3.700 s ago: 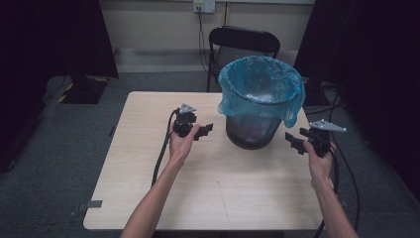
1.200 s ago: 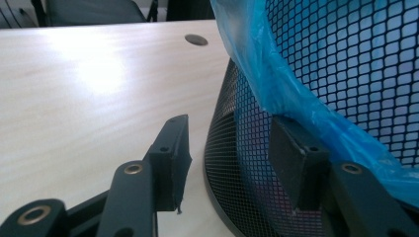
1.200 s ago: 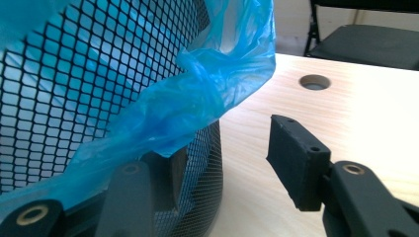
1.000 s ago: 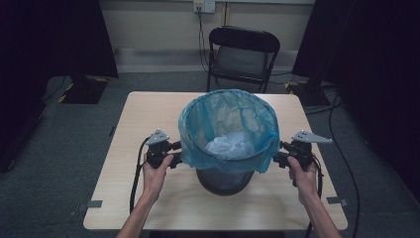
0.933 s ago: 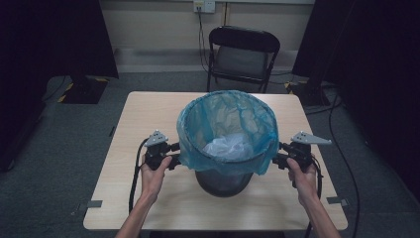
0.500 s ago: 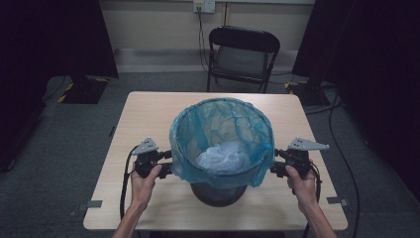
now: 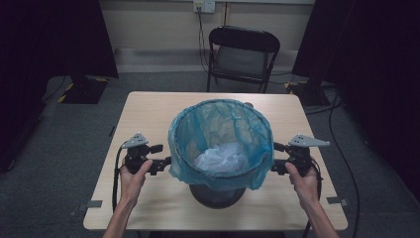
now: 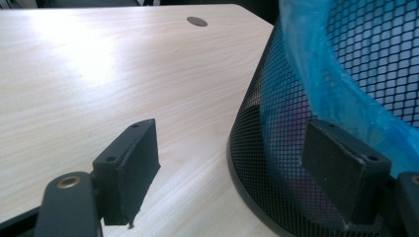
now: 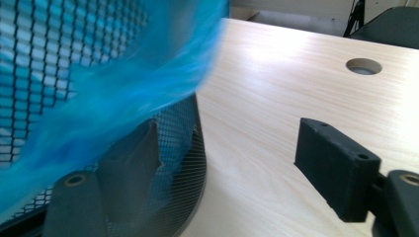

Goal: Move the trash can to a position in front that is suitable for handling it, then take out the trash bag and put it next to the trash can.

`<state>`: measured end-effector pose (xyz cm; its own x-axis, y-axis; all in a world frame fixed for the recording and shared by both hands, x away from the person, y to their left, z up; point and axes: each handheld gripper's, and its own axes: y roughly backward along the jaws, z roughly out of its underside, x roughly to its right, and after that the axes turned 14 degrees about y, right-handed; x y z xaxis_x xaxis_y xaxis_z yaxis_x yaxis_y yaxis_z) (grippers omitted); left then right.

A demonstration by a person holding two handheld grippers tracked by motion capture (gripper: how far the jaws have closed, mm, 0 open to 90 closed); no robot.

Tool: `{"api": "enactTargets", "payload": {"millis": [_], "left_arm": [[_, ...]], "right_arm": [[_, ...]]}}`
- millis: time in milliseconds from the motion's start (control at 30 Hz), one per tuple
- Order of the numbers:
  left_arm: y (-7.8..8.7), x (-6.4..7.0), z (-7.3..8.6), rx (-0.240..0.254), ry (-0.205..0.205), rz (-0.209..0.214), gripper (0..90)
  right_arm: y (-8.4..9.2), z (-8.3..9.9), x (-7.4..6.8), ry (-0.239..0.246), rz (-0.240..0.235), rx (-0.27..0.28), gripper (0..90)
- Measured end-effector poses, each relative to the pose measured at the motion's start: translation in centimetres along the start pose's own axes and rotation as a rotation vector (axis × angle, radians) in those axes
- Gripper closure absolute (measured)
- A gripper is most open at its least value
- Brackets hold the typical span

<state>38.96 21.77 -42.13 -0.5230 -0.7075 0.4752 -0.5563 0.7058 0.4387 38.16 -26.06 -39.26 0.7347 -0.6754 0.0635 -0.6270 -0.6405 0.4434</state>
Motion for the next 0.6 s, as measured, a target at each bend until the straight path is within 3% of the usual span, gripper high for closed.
{"api": "enactTargets", "payload": {"millis": [100,333,367,433,467,533,600], "left_arm": [[0.6,-0.6,-0.2,0.018,0.019,-0.005,20.7],[2.1,-0.5,-1.2,0.042,0.003,-0.019,17.7],[2.5,-0.4,-1.2,0.061,0.000,0.001,17.2],[3.2,-0.3,-1.5,0.105,0.036,0.062,18.8],[3.6,-0.1,-1.6,0.121,0.035,0.064,20.7],[4.2,0.5,-2.1,0.133,-0.001,0.022,23.7],[4.7,1.1,-2.4,0.170,0.000,0.062,27.6]], "right_arm": [[0.5,-0.1,0.5,-0.020,0.012,0.026,23.1],[2.3,-1.0,1.5,-0.030,0.052,0.061,26.7],[2.6,-1.2,1.4,-0.030,0.056,0.071,28.9],[3.4,-1.6,1.2,-0.030,0.036,0.112,35.4],[3.7,-1.9,1.1,-0.037,0.039,0.129,36.0],[4.3,-2.5,0.9,-0.029,0.033,0.155,41.1],[4.9,-3.2,0.6,-0.022,0.038,0.177,43.8]]}}
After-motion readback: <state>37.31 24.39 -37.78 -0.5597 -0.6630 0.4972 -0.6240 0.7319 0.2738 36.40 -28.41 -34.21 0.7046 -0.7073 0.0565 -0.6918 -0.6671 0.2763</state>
